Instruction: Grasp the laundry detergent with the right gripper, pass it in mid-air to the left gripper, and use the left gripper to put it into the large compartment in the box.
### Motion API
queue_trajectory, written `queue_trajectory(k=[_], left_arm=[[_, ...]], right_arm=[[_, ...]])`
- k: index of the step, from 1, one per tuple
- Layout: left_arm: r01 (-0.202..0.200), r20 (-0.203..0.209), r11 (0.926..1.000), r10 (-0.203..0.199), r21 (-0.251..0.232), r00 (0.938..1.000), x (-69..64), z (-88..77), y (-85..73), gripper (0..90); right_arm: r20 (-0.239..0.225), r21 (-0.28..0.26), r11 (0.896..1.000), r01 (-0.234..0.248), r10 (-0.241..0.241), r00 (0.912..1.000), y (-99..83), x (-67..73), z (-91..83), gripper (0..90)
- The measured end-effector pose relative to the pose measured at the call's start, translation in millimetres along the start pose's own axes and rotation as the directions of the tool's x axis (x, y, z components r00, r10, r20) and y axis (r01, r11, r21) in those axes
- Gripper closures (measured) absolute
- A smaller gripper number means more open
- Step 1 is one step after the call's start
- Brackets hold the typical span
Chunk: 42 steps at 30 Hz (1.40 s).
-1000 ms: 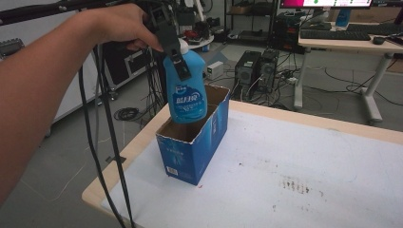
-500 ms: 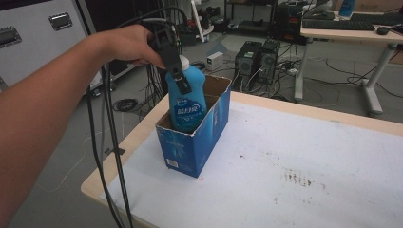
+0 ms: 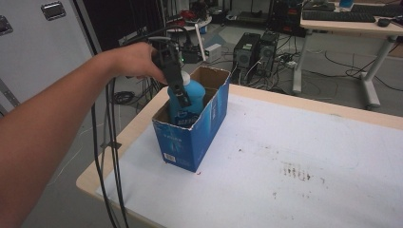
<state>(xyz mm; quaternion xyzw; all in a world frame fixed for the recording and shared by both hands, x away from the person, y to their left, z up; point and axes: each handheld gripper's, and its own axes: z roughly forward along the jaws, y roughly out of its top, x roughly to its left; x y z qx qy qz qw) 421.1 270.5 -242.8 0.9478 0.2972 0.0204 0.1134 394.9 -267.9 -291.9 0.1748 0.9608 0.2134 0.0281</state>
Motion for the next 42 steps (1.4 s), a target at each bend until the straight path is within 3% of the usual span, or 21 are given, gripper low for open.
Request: queue_trajectory(k=[19, 34, 42], left_arm=[[-0.005, 0.017, 0.9994, 0.005, 0.034, 0.9998, 3.5, 40.2, -6.0, 37.6], [0.025, 0.024, 0.9997, -0.025, 0.006, 0.9994, 8.1, 41.5, -7.6, 37.1], [0.053, 0.009, 0.9967, -0.053, -0.061, 0.9986, 8.4, 29.1, -9.4, 28.1]], right_arm=[[-0.005, 0.013, 1.000, -0.005, 0.005, 1.0000, 1.7, 1.0, 6.8, 1.2], [-0.011, 0.023, 1.000, 0.000, 0.000, 0.9999, 3.8, 1.9, 9.1, 1.3], [-0.010, 0.022, 1.000, 0.004, -0.004, 0.9999, 3.8, 3.0, 9.7, 1.2]])
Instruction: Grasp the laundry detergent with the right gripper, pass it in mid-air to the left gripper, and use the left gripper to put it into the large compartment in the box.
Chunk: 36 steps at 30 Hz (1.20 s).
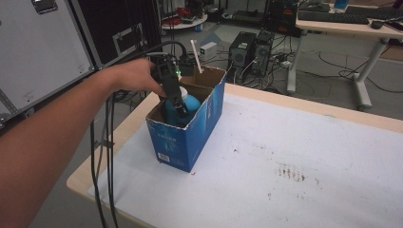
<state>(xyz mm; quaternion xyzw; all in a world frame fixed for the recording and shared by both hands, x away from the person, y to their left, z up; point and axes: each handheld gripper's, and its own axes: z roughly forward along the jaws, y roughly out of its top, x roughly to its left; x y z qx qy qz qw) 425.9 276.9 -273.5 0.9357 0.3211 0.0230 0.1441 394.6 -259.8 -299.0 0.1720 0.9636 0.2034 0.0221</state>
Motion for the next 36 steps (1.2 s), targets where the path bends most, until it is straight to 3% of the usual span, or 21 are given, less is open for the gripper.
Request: queue_trajectory(k=[8, 14, 23, 26, 31, 36], left_arm=[[0.011, -0.016, 0.9970, -0.012, -0.076, 0.9998, -5.4, -24.7, -0.2, 24.5], [0.006, -0.031, 0.9948, -0.009, -0.101, 0.9995, -9.9, -40.6, 4.2, 24.4], [-0.009, -0.033, 0.9847, 0.004, -0.174, 0.9994, -24.0, -69.5, 22.0, 24.3], [-0.013, -0.038, 0.9805, 0.006, -0.196, 0.9993, -30.0, -75.3, 29.0, 19.5], [-0.034, -0.042, 0.9812, 0.027, -0.190, 0.9988, -41.3, -81.5, 43.0, 19.5], [-0.057, -0.046, 0.9768, 0.048, -0.206, 0.9978, -49.3, -85.9, 55.8, 19.5]], right_arm=[[0.004, -0.001, 1.000, 0.001, -0.001, 1.0000, -0.4, 2.6, -2.3, 1.3], [0.009, -0.006, 1.000, 0.002, -0.002, 1.0000, -0.3, 5.1, -4.3, 1.3], [0.017, -0.022, 1.000, 0.002, -0.001, 0.9999, -2.8, 7.1, -10.3, 1.3], [0.018, -0.023, 1.000, -0.002, 0.002, 0.9998, -2.9, 8.1, -11.6, 1.3], [0.021, -0.026, 1.000, 0.004, -0.004, 0.9998, -3.6, 8.4, -12.2, 1.3], [0.021, -0.030, 1.000, 0.004, -0.003, 0.9998, -4.4, 9.3, -13.6, 1.3]])
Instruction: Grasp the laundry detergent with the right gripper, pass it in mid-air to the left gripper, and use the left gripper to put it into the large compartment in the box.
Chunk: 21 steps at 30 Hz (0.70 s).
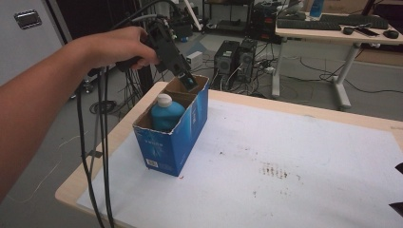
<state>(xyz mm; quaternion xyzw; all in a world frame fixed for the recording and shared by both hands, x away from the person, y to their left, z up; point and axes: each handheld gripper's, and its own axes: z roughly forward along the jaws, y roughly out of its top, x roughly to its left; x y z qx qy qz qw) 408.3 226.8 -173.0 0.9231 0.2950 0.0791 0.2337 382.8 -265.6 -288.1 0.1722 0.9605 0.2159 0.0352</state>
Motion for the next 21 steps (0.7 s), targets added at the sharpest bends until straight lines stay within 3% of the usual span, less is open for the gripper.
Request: queue_trajectory(k=[7, 12, 15, 17, 21], left_arm=[[-0.019, -0.011, 0.9996, 0.019, -0.020, 0.9998, -4.8, 1.9, 18.0, 19.5], [-0.058, 0.006, 0.9980, 0.058, -0.027, 0.9983, -13.1, 11.2, 31.0, 16.0], [-0.076, 0.032, 0.9968, 0.077, -0.024, 0.9965, -18.0, 16.9, 38.1, 11.1], [-0.072, 0.056, 0.9973, 0.072, -0.017, 0.9958, -20.8, 21.8, 42.7, 2.2], [-0.095, 0.086, 0.9954, 0.095, -0.014, 0.9917, -26.1, 29.7, 51.4, 1.6]], right_arm=[[0.006, -0.009, 1.000, -0.006, 0.006, 1.0000, -3.3, -0.7, -3.1, 1.3], [0.009, -0.015, 1.000, -0.013, 0.013, 0.9999, -4.6, -0.8, -4.3, 1.3], [0.008, -0.013, 1.000, -0.009, 0.009, 0.9999, -4.4, -0.6, -4.2, 1.3], [0.007, -0.014, 1.000, -0.010, 0.010, 0.9999, -4.1, -0.3, -4.1, 1.3], [0.007, -0.013, 1.000, -0.011, 0.011, 0.9999, -3.9, -0.1, -3.7, 1.3]])
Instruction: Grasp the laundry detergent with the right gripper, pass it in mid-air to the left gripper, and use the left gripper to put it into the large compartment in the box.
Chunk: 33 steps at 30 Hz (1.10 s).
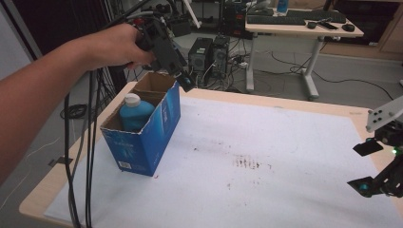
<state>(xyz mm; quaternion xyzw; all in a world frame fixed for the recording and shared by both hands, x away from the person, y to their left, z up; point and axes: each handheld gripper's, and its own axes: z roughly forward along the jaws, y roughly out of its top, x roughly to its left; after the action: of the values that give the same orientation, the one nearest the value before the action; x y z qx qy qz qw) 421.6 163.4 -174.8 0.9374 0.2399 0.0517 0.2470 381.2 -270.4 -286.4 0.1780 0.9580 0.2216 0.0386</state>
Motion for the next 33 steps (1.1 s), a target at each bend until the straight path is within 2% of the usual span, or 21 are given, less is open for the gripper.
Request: queue_trajectory(k=[3, 5, 9, 13, 19, 26, 31, 33], left_arm=[[-0.014, 0.003, 0.9999, 0.014, 0.002, 0.9999, -3.8, 8.1, 7.2, 1.6], [-0.030, -0.022, 0.9993, 0.030, 0.021, 0.9993, -7.5, 14.5, 12.7, 1.6], [-0.065, -0.036, 0.9963, 0.067, 0.055, 0.9971, -16.0, 29.2, 22.4, 1.7], [-0.099, -0.006, 0.9930, 0.099, 0.065, 0.9950, -22.9, 45.0, 30.6, 1.7], [-0.134, 0.016, 0.9855, 0.133, 0.104, 0.9909, -34.5, 69.8, 41.0, 1.7], [-0.157, 0.036, 0.9812, 0.154, 0.113, 0.9875, -41.2, 83.8, 48.2, 1.7], [-0.188, 0.059, 0.9742, 0.181, 0.125, 0.9816, -47.9, 99.6, 50.9, 1.7], [-0.187, 0.063, 0.9737, 0.181, 0.130, 0.9815, -48.9, 102.1, 51.1, 1.7]], right_arm=[[0.002, 0.001, 1.000, -0.001, 0.001, 1.0000, 0.4, -0.6, 0.7, 1.3], [0.001, 0.002, 1.000, -0.002, 0.002, 1.0000, 0.5, -0.3, 0.9, 1.3], [0.002, 0.000, 1.000, -0.009, 0.009, 1.0000, 0.0, -0.6, 1.5, 1.3], [0.001, 0.002, 1.000, -0.010, 0.010, 1.0000, -1.0, -1.7, 3.9, 1.3], [0.002, 0.004, 1.000, -0.013, 0.013, 0.9999, -0.5, -0.2, 5.1, 1.3], [0.003, 0.004, 1.000, -0.011, 0.011, 0.9999, -0.8, 0.0, 5.3, 1.3], [0.000, 0.005, 1.000, -0.015, 0.015, 0.9999, -0.1, -0.4, 8.1, 1.3], [-0.002, 0.009, 1.000, -0.015, 0.015, 0.9999, 0.5, -0.4, 9.9, 1.3]])
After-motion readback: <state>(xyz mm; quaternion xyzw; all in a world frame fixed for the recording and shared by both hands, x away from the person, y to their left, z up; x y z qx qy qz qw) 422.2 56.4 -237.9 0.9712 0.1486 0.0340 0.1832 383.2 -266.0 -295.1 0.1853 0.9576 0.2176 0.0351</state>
